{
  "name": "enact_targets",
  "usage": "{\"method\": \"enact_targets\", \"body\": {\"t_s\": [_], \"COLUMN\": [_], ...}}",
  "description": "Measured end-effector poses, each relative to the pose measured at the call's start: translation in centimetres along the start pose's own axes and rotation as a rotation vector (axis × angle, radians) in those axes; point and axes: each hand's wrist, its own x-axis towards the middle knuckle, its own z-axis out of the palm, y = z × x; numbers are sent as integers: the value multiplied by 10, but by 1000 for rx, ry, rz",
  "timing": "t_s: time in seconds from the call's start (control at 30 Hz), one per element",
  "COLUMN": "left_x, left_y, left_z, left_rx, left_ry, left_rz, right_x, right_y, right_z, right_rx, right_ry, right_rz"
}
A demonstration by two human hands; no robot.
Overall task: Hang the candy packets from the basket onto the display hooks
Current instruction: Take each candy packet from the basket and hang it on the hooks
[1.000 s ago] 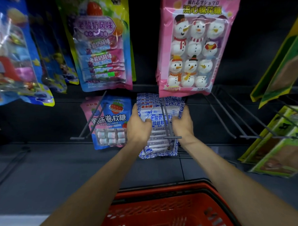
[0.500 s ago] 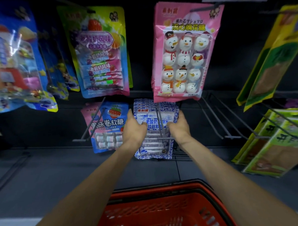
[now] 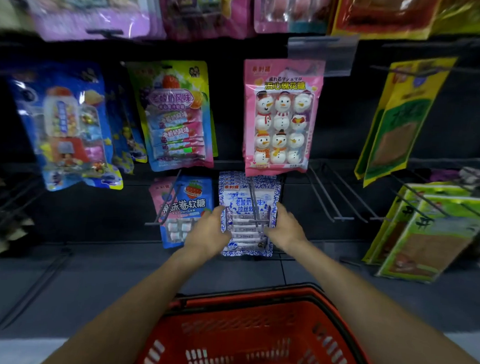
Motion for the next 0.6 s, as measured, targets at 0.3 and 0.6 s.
{"method": "enact_targets", "body": {"t_s": [0.3, 0.6], "left_x": [-96, -207], "left_y": [0, -12], "left_z": [-25, -52], "left_rx": [425, 551], "left_ry": [-55, -36], "left_rz": [212, 216], "right_x": [-94, -199], "right_y": [11, 45], "right_z": [-30, -51], "right_rx": [-330, -528], "right_ry": [-144, -159], "right_rz": [-258, -342]}}
